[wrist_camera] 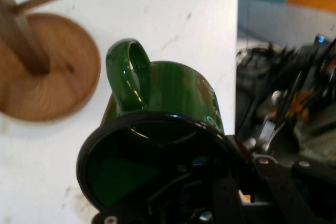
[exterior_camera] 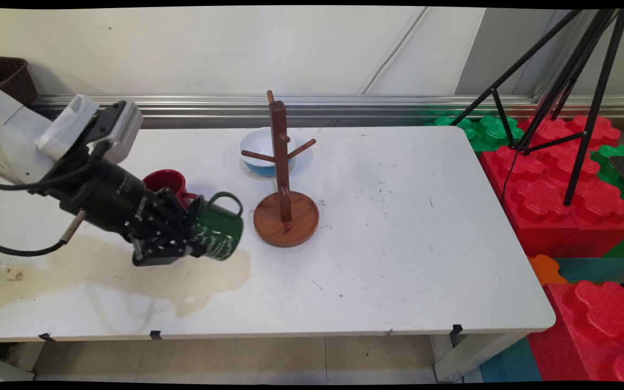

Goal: Place the picked object on the table

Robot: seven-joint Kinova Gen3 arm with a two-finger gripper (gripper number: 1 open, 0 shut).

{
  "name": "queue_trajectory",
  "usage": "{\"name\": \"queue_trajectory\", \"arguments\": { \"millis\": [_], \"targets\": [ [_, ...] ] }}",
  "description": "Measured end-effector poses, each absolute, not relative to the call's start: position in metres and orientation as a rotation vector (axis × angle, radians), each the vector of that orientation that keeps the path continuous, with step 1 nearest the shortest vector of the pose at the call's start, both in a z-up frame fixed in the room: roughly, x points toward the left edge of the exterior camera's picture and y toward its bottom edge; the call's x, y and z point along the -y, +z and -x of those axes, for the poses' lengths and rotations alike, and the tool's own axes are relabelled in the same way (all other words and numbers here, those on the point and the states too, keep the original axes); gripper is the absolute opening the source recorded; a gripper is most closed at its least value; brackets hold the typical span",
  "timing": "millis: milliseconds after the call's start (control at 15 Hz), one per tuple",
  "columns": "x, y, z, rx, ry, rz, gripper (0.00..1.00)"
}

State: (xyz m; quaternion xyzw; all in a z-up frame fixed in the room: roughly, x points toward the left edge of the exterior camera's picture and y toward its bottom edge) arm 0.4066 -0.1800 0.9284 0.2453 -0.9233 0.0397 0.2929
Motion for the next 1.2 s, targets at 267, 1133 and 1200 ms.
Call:
{"name": "queue_trajectory", "arguments": {
  "millis": [267,1133,1200],
  "targets": [
    [0.182,0.923,-0.414,2.556,0.126,-0.634,0.0],
    [0.195,0.875,-0.442,2.828,0.199,-0.604,0.0],
    [0.196,0.871,-0.444,2.842,0.202,-0.604,0.0]
  ]
}}
